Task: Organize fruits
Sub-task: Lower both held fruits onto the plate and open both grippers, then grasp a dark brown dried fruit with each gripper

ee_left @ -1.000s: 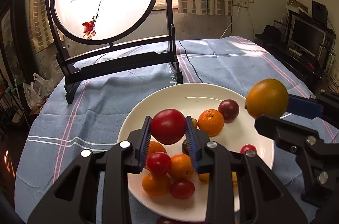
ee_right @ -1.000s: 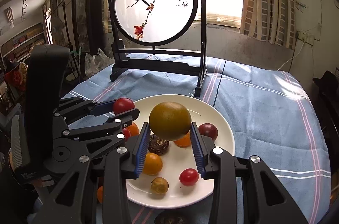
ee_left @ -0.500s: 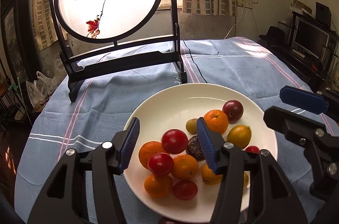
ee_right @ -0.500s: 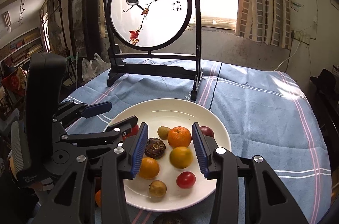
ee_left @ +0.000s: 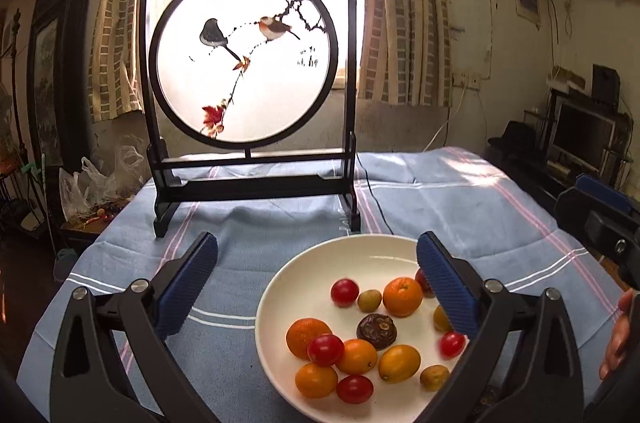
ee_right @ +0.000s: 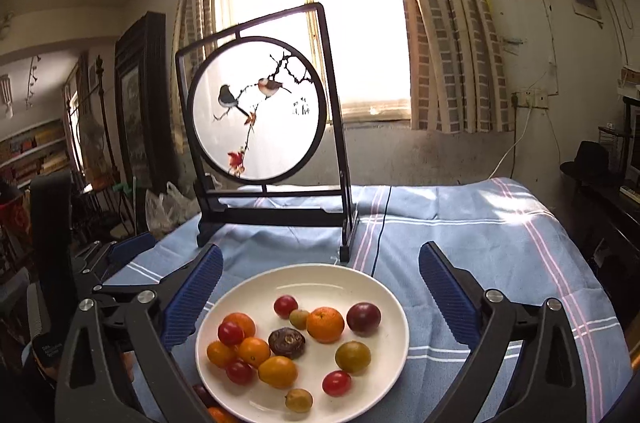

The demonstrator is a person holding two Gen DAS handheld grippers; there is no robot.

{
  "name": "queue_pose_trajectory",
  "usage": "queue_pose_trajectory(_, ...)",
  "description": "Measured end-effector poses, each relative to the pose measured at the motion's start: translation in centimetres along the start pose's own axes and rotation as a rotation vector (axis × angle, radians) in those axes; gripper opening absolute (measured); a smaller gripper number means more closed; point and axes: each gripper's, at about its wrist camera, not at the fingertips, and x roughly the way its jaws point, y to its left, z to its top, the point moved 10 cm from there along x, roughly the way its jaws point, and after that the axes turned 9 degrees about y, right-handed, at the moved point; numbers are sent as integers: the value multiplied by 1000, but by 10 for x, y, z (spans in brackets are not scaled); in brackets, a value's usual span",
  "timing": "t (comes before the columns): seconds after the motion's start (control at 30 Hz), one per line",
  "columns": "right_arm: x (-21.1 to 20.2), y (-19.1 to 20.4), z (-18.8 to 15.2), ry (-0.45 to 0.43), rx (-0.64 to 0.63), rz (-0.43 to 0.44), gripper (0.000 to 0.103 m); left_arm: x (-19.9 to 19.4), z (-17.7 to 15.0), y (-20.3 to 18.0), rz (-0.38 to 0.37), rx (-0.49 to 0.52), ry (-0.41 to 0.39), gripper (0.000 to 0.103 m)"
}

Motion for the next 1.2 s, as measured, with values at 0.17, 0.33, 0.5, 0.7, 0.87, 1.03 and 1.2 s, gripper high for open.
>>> queue_pose_trajectory(0.17, -22, 7, 11, -48, -3, 43, 99, -31, 16, -1, 24, -6, -93, 97)
queue_pose_trajectory(0.33, -60, 29, 13, -92, -39, 186, 99, -73, 27, 4, 4, -20, -185, 97)
queue_pose_trajectory(0.5, -57, 44, -37, 110, -85, 289, 99, -91, -1, 10, -37, 38, -142, 97)
queue_pose_trajectory(0.7, -29, 23, -127, 361, -248, 82, 99, -79, -77, 14, -9, 228, 45, 97)
queue_pose_trajectory(0.87, -7, 12, -177, 509, -315, 27, 86, -61, -153, 4, -94, 355, 240, 98)
queue_pose_trajectory(1.03, 21, 11, -196, 609, -315, 12, 68, -44, -187, -8, -179, 357, 370, 97)
queue_pose_trajectory(1.2, 37, 12, -210, 685, -320, 28, 50, -26, -193, -18, -199, 356, 433, 92)
